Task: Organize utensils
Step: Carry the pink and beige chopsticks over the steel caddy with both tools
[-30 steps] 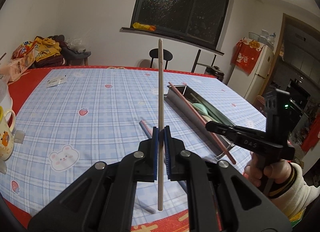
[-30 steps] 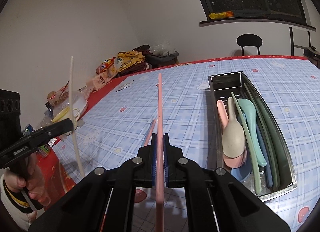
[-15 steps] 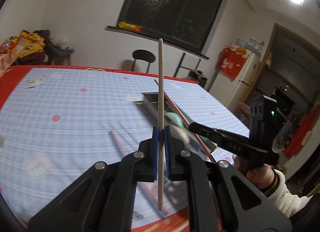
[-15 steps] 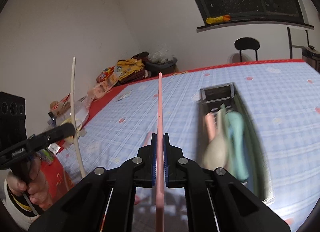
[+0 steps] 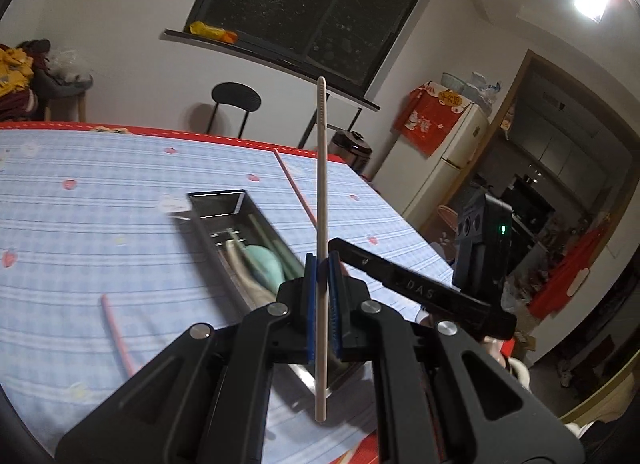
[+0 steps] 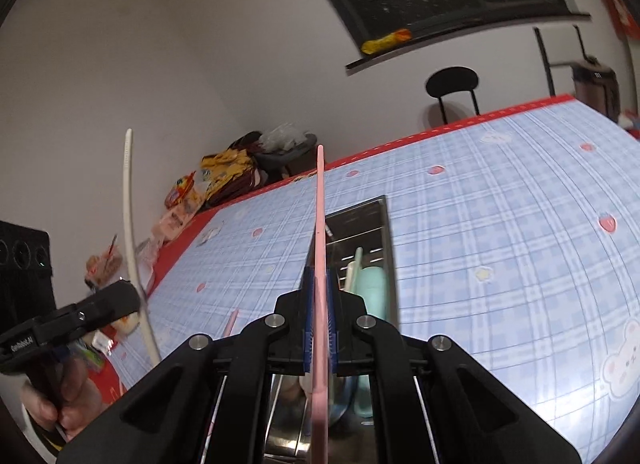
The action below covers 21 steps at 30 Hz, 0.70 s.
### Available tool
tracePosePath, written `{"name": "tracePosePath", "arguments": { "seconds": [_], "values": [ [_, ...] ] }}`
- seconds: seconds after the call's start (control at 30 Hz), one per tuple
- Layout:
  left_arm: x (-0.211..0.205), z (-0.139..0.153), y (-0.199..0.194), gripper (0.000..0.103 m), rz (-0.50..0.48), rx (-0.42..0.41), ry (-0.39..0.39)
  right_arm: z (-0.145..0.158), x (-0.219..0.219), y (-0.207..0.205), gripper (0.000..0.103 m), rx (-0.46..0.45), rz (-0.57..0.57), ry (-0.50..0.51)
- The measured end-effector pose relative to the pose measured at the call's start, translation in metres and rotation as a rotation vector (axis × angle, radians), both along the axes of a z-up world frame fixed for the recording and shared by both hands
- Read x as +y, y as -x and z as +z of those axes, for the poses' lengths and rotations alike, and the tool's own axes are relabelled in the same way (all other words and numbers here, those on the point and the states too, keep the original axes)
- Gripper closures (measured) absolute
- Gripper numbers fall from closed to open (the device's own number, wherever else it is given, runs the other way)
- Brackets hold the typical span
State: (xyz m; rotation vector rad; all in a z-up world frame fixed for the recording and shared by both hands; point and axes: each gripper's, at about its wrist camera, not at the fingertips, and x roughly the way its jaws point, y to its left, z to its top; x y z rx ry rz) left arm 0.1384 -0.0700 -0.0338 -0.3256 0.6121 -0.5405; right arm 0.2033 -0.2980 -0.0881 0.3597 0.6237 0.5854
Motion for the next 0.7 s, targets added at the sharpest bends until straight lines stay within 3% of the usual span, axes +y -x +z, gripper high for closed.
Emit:
{"name": "tracePosePath", "arguments": {
  "seconds": [0.23,0.53,0.7],
  "values": [
    [-0.014,-0.012,-0.034,0.093,-0.009,0.069,0.094,-0.002,-0.004,-0.002,0.097,0.010,-0.016,-0.007],
    [-0.002,-0.067,-0.075,0.093,0.049,0.274,0.279,-0.011,-0.002,-0.008,0.097,0.033,-0.034,0.008],
    [-0.004,-0.079,-0.084,0.093,0.054,0.298,0.259,-0.015,0.001,-0.010,0.097,0.043,-0.032,0.026]
  ]
}}
